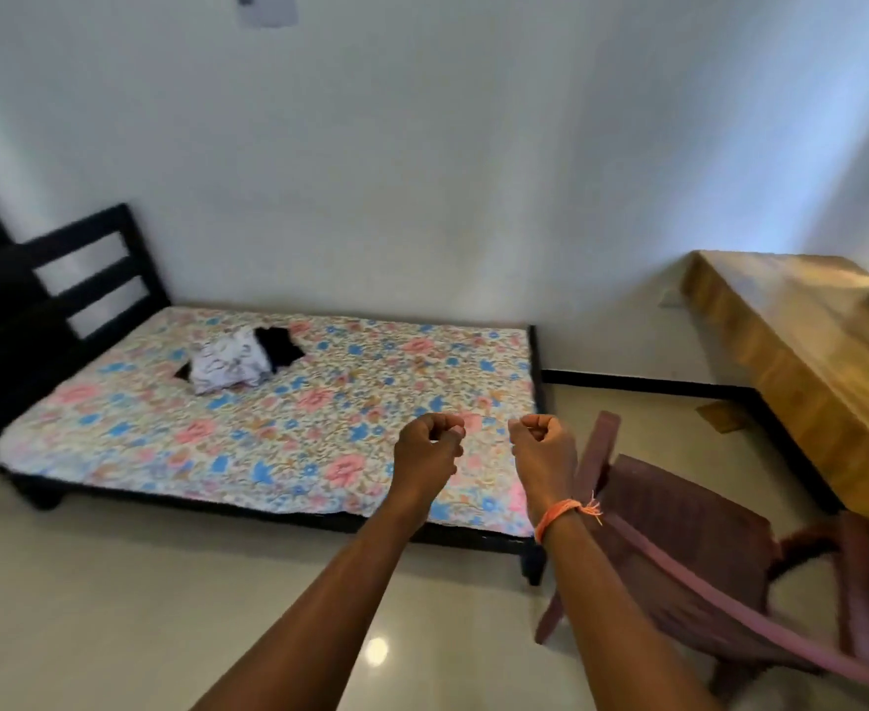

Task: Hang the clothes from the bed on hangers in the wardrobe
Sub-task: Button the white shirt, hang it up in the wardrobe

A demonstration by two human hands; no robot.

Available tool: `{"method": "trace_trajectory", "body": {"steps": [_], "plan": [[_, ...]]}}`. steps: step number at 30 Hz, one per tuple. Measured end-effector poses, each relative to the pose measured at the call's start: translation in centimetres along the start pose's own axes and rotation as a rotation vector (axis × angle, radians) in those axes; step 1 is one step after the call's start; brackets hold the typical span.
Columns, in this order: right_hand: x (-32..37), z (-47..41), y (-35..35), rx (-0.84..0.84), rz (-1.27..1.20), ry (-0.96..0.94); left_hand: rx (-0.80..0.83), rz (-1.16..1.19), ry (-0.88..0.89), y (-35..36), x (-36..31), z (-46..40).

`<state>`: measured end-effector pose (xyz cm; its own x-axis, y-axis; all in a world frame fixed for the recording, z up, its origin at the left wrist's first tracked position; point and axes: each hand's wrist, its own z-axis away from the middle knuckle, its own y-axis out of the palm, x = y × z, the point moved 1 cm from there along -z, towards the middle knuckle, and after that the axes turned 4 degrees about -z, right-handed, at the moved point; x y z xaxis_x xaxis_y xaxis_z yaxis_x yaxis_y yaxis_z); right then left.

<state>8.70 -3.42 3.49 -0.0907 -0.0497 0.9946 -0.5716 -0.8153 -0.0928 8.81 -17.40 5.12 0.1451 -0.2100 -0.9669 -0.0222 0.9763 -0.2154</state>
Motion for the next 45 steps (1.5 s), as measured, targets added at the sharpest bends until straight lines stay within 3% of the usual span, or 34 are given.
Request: {"method": "trace_trajectory", "body": {"steps": [5,11,17,26,32,41,45], "plan": [[-0.1,-4.9,11.7,0.234,0.02,0.106,-0.203,0.001,-0.102,-6.6,1.2,-8.4],[1.2,-8.2,25.4,0.493,0.051,0.107,-0.371,0.034,-0.203,-14.2,3.2,-16.4],[0.4,-10.1,39.8,0.627,0.071,0.14,-0.488,0.088,-0.255,-23.0,6.3,-26.4],[0.4,-12.2,64.6,0.69,0.113,0.241,-0.449,0.026,-0.337,-40.0,10.7,-43.5],[-1.4,-14.7,76.7,0.725,0.19,0.296,-0.419,0.017,-0.383,-47.3,12.6,-52.5],[-13.6,-25.3,104.5,0.806,0.516,0.334,-0.414,-0.017,-0.636,-58.1,24.2,-69.8],[-20.4,-29.6,113.4,0.726,0.672,0.326,-0.379,0.022,-0.764,-61.0,30.7,-76.0]]}}
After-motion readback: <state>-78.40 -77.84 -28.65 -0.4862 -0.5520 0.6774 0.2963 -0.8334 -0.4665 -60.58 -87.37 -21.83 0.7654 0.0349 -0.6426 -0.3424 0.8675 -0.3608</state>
